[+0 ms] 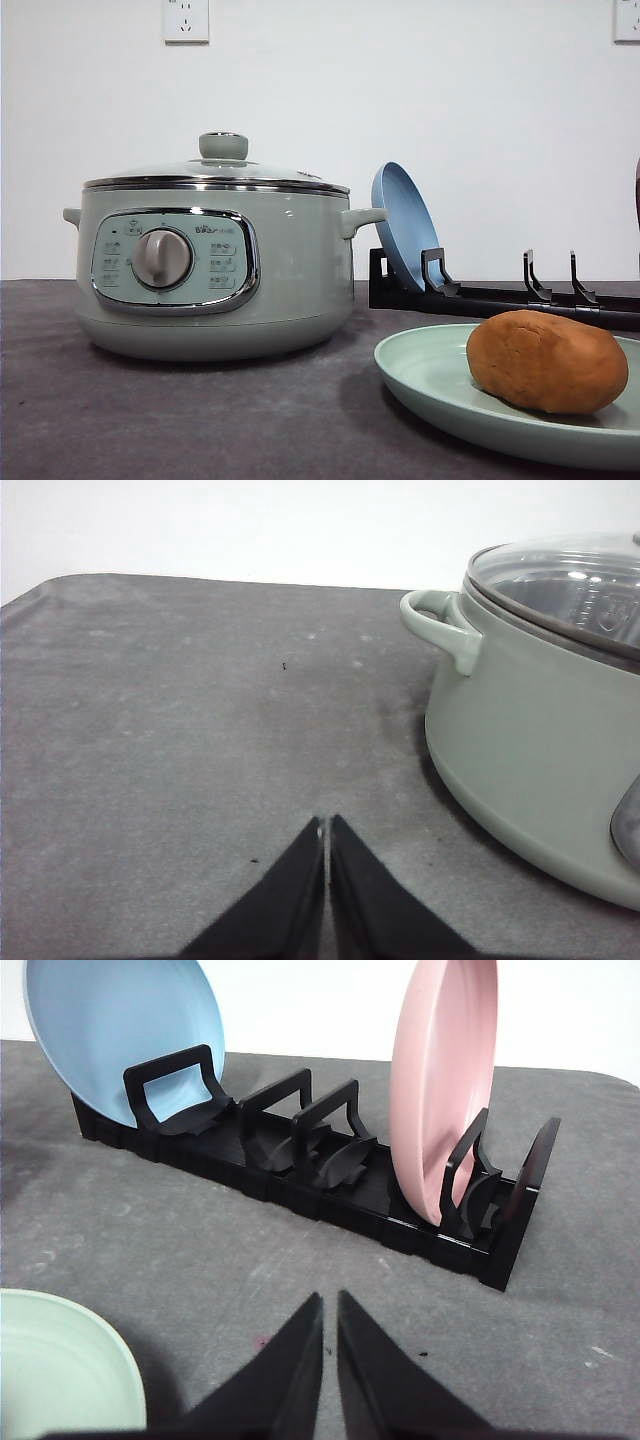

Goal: Transfer potato from steamer to green plate

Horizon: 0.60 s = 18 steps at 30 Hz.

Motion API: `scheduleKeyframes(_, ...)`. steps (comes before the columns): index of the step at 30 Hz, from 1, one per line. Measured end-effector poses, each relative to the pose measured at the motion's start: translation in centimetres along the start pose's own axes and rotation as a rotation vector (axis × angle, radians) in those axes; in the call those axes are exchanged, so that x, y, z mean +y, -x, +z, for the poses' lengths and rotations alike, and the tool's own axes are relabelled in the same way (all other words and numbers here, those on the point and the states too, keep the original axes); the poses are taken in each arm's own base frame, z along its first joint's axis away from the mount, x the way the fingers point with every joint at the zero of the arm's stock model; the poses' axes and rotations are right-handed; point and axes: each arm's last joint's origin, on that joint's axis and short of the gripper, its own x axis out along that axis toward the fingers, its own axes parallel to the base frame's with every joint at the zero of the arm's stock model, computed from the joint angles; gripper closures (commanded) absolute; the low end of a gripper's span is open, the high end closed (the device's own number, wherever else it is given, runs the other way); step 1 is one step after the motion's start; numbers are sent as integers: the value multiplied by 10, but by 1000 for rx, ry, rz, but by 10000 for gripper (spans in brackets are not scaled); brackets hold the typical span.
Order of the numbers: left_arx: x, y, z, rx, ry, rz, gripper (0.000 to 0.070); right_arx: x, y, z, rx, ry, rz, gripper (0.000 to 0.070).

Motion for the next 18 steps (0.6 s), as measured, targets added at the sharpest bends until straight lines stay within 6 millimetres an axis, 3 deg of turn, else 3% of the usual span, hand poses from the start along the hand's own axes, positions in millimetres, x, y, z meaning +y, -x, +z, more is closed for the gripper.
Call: scheduleKeyframes(18, 0, 0, 0, 0, 0, 0, 700, 0, 0, 0, 0, 0, 0, 686)
